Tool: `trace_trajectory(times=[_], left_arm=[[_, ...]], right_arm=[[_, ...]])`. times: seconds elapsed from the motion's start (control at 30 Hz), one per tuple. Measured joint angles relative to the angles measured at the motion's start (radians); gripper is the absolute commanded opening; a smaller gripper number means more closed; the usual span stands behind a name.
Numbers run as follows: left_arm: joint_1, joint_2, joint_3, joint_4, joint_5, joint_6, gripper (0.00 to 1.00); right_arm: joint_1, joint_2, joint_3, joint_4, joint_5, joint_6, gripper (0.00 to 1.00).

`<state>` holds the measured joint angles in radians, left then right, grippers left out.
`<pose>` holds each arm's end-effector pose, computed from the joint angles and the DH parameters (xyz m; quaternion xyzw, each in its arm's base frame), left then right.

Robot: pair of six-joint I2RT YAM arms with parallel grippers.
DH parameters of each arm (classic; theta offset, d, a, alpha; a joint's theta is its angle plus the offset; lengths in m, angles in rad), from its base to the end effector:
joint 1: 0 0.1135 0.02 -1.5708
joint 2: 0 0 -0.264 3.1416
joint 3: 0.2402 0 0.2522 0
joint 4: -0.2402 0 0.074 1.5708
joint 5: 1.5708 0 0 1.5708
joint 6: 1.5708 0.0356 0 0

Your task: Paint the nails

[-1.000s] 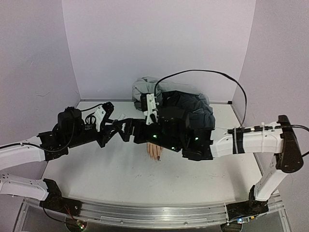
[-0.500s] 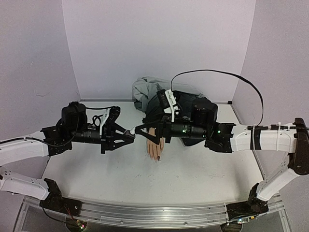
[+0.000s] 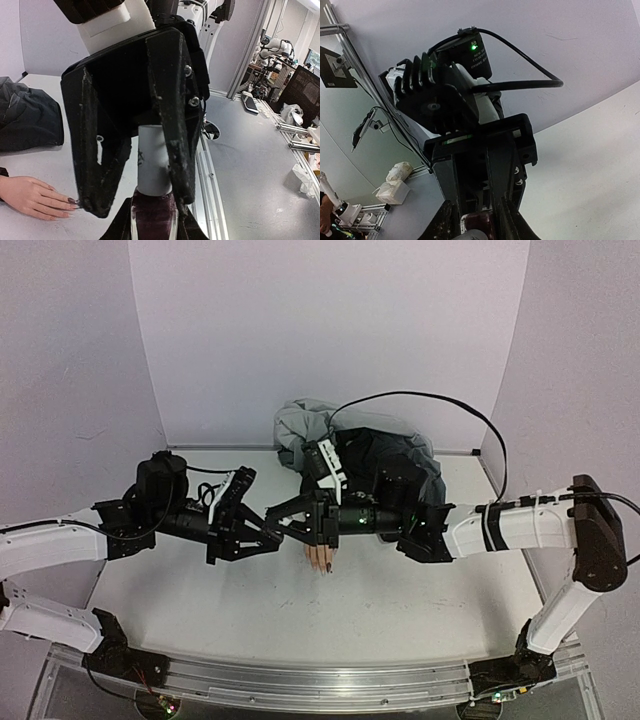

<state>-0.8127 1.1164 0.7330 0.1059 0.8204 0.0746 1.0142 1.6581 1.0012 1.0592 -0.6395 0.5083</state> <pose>0.1518 -0.1982 0.2878 0.5312 0.5579 -0.4962 0.4005 0.1764 0.3237 0.3146 -0.3849 0.4413 0.6718 0.4537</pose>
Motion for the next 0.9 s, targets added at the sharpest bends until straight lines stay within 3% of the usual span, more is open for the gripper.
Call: trace_trajectory(times=[0.17, 0.4, 0.57, 0.77, 0.9], left_arm=[[0.0, 0.0, 0.0, 0.007, 0.014, -0.002, 0.0], [0.002, 0.002, 0.002, 0.005, 0.009, -0.033, 0.0], [0.005, 0.001, 0.007, -0.01, -0.079, -0.064, 0.0], [0.007, -0.044, -0.008, -0.069, -0.333, -0.026, 0.0], [0.007, -0.101, -0.034, -0.106, -0.637, 0.05, 0.0]], right_arm=[[0.0, 0.01, 0.005, 0.032, -0.005, 0.029, 0.37], [0.003, 0.012, 0.006, 0.08, -0.002, 0.061, 0.0], [-0.006, 0.047, 0.012, 0.116, 0.039, 0.089, 0.0], [0.011, 0.131, 0.076, 0.107, 0.247, 0.215, 0.0], [0.071, 0.229, 0.313, -0.178, 0.565, 0.359, 0.0]])
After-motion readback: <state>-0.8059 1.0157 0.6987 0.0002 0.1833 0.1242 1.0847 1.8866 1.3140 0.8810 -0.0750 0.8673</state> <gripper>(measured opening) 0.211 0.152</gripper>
